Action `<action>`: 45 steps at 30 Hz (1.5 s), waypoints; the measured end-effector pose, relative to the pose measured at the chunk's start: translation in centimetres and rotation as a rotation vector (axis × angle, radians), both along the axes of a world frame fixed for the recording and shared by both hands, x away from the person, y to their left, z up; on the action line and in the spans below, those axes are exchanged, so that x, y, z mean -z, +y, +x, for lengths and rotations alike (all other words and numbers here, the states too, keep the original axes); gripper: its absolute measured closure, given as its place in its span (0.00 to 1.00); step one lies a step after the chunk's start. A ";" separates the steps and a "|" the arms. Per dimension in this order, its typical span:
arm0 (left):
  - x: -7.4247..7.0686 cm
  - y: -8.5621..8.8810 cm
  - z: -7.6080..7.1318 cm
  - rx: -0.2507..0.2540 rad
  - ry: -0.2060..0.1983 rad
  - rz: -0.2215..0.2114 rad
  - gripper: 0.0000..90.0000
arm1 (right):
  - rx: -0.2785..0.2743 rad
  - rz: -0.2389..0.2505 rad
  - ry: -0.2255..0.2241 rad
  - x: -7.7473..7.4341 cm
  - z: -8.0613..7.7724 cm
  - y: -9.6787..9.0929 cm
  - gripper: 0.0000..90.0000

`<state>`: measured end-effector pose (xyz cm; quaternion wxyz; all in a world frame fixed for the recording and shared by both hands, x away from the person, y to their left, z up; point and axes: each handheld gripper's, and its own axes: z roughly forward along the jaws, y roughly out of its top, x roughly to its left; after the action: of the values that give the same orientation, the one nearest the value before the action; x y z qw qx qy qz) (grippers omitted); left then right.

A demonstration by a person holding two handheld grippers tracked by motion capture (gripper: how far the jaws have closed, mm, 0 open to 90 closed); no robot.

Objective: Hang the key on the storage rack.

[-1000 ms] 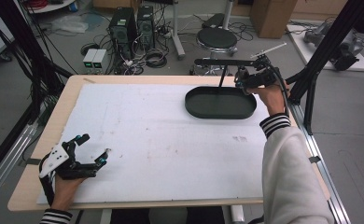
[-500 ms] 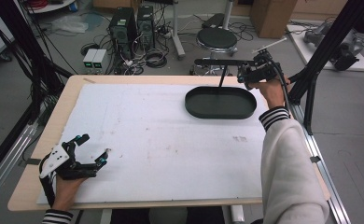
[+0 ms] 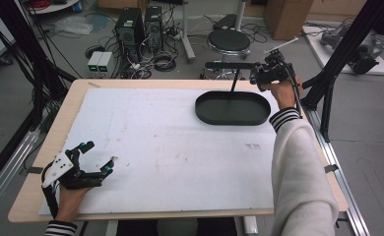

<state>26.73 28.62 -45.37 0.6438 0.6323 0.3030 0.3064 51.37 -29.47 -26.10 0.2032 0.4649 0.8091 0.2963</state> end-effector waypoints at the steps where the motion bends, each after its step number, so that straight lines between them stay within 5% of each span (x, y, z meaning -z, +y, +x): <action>1: 0.0 0.0 0.0 0.000 0.000 -0.002 0.02 | 0.000 -0.004 -0.002 0.1 0.1 0.0 0.53; 24: 0.0 0.0 0.0 0.000 -0.004 0.002 0.02 | 0.032 -0.020 -0.028 -0.4 1.7 0.0 0.53; 45: 0.0 -0.1 0.0 -0.001 -0.003 0.001 0.02 | 0.076 0.003 0.029 1.4 0.6 -0.8 0.53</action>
<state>26.71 28.56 -45.37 0.6438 0.6320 0.3020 0.3079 51.98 -30.25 -27.47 0.2017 0.5000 0.7933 0.2828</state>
